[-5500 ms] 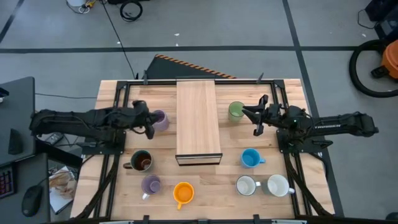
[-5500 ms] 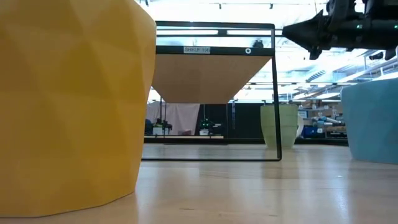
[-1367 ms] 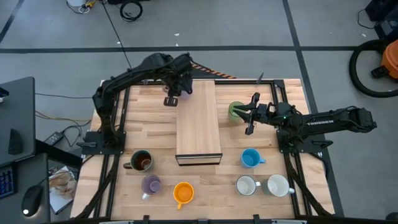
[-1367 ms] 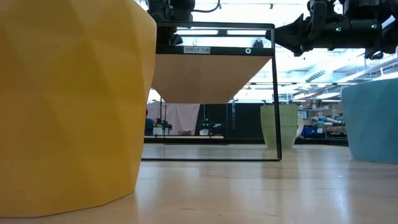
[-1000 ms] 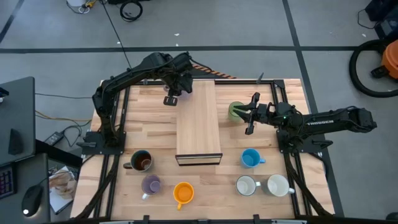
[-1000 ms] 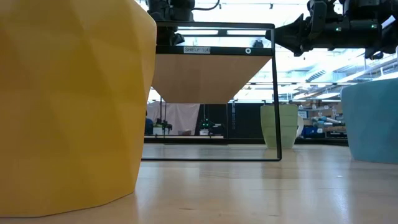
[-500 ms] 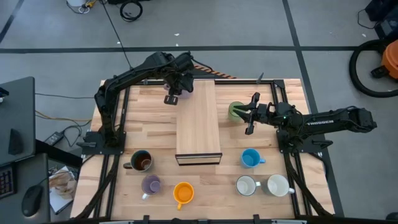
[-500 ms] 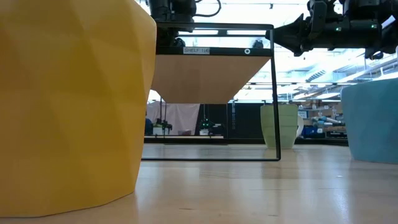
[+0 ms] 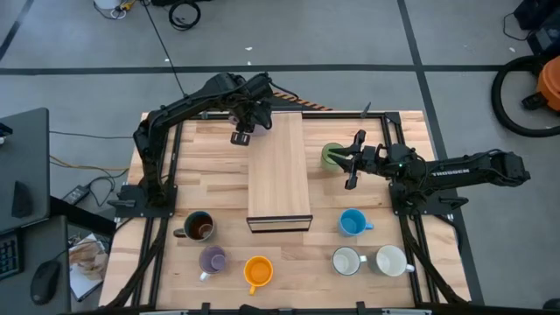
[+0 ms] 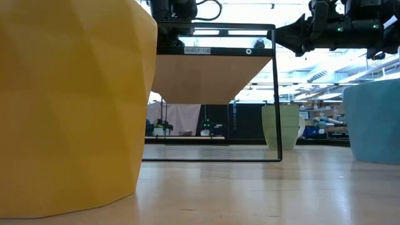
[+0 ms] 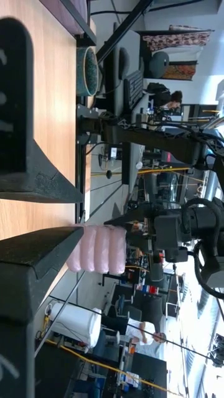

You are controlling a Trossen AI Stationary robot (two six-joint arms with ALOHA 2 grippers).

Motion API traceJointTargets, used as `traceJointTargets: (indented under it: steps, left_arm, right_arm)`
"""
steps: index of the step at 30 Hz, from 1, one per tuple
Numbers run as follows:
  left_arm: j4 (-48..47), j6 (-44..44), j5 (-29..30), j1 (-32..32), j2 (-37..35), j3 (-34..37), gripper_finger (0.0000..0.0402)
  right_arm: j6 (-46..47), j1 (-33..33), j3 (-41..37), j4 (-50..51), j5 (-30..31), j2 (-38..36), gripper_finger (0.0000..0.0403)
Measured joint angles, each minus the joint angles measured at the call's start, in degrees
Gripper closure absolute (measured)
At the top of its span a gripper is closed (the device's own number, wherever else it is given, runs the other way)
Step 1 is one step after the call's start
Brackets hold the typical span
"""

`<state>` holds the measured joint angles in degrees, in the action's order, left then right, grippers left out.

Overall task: Place coffee mugs
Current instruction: Put the top purple mug on the shelf

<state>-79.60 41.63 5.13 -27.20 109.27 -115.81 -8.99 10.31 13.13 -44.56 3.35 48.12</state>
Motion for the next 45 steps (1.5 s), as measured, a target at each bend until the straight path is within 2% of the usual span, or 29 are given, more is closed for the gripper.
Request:
traceJointTargets:
  steps: [5, 10, 18, 27, 45]
  left_arm:
    - [1.12, 0.31, 0.21, 0.07, 0.0, 0.0, 0.0259]
    - [1.85, 0.71, 0.23, 0.05, -0.02, 0.0, 0.0245]
    - [3.5, 0.39, 1.35, 0.07, -0.09, 0.0, 0.0243]
    - [3.67, -1.98, 5.18, 0.08, -0.11, 0.0, 0.0244]
    - [6.33, -1.47, 5.16, 0.51, -0.64, -0.03, 0.0244]
  right_arm:
    - [0.0, 0.0, 0.0, 0.0, -0.02, 0.0, 0.0325]
    - [0.0, 0.0, 0.0, 0.0, -0.02, 0.0, 0.0325]
    - [0.0, 0.0, 0.0, 0.02, -0.02, 0.0, 0.0325]
    - [0.24, 0.01, 0.0, 0.02, -0.03, 0.0, 0.0325]
    - [0.26, -0.01, 0.0, 0.22, -0.06, 0.0, 0.0325]
